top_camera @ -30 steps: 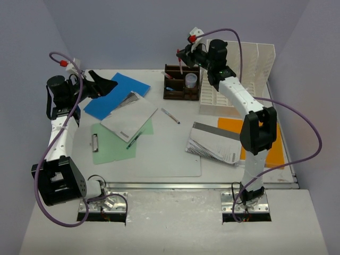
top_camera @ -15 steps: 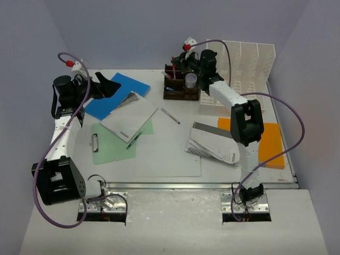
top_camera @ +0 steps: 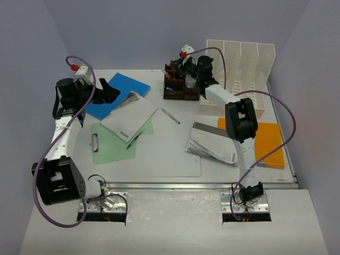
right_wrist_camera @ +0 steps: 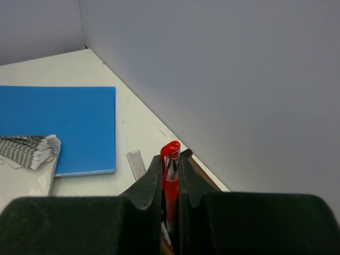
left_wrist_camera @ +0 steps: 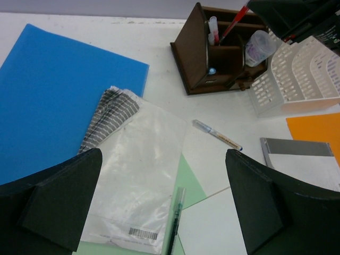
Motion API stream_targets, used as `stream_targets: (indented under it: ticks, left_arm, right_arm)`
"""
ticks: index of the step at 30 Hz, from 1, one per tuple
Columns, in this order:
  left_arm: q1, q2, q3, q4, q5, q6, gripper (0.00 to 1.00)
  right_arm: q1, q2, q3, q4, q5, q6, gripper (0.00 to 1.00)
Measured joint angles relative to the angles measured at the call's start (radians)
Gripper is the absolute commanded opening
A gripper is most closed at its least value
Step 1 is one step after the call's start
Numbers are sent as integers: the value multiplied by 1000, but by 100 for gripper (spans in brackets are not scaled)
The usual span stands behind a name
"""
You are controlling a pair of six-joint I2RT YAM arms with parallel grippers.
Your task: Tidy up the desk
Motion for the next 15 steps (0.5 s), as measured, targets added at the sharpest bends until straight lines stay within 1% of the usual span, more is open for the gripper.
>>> stream_targets:
  ticks: [2, 3, 6, 7, 10, 13, 15]
  left_arm:
    - [0, 0, -3, -26, -16, 29, 100]
    - [0, 0, -5, -39, -24, 41, 100]
    - [0, -1, -7, -79, -47, 85, 100]
    - [-1, -2, -7, -95, -53, 106, 100]
    - [-23, -9, -6, -181, -93, 198, 100]
    - [-105, -15, -12, -283, -165, 310, 100]
    - [-175, -32, -40, -338, -216, 380, 96]
  right_arm:
    - [-2, 10, 0, 1, 1, -7, 44]
    - [-3, 13, -1, 0, 2, -13, 61]
    - [-3, 16, -2, -18, 1, -18, 81]
    - [-3, 14, -6, -24, 0, -22, 85]
    - [-3, -18, -52, -77, -10, -26, 89]
    - [-3, -72, -97, -175, -26, -31, 89]
    - [-3, -114, -111, -248, -31, -37, 89]
